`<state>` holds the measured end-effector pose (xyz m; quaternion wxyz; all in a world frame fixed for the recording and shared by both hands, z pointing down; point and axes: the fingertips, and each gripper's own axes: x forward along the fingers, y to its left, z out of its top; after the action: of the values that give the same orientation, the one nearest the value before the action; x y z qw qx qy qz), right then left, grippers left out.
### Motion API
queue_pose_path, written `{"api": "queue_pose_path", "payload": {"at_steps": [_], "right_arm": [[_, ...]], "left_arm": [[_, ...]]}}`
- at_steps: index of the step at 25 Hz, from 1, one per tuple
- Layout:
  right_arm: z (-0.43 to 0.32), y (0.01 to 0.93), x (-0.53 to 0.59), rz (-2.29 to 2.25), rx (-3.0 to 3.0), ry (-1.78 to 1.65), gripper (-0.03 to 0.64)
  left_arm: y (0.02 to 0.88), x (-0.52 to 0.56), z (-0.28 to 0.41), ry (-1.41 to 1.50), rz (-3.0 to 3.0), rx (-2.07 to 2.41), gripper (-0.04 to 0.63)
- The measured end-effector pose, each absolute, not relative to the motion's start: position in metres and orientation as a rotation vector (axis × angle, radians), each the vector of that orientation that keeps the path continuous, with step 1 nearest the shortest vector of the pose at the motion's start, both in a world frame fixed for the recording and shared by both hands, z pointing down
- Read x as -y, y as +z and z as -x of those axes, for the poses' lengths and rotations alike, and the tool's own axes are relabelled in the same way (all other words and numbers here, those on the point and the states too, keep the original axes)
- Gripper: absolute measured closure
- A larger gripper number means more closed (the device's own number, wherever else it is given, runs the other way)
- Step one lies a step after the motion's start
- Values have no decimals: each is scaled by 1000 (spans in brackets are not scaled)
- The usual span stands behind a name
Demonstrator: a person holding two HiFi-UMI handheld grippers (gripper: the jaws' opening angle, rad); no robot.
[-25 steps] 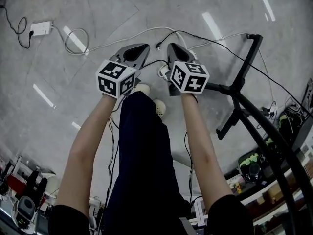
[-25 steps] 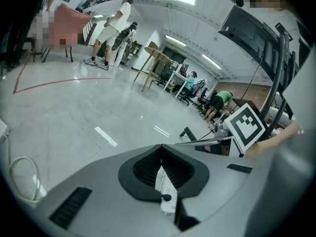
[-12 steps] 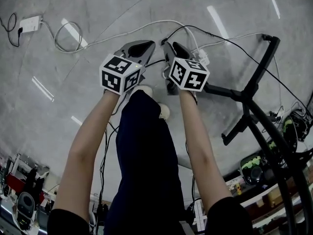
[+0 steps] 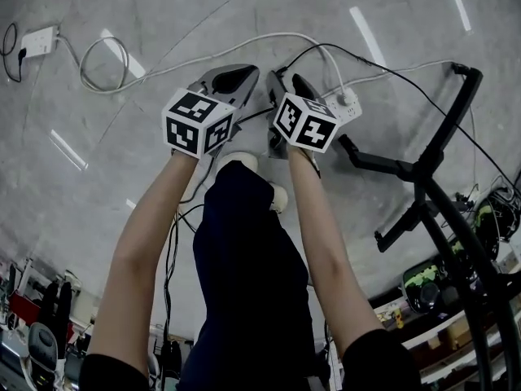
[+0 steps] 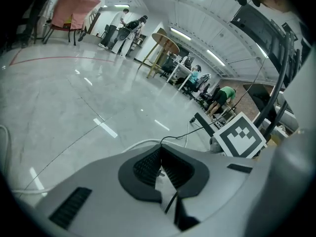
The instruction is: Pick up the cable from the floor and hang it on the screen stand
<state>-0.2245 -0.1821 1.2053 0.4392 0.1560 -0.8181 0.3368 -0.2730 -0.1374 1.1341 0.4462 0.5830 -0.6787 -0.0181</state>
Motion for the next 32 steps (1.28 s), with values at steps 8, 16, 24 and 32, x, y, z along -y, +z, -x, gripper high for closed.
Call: {"api": "queue_pose_path", "payload": {"at_steps": [8,16,24,32], "right_arm": [[235,1239,181,-402,2024,747,368],[236,1255,194,-518,1954,743,368],[222,1274,206,-617,1825,752,525],[219,1261,203,-592,1840,770,545]], "left_arm": [[1166,140,284,-27,-1466,1684,588],[1179,140,281,-42,-1460,1681,588],[1184,141,282,-53,-1454,1668,588],[1173,132,279,-49,-1444,1658,588]]}}
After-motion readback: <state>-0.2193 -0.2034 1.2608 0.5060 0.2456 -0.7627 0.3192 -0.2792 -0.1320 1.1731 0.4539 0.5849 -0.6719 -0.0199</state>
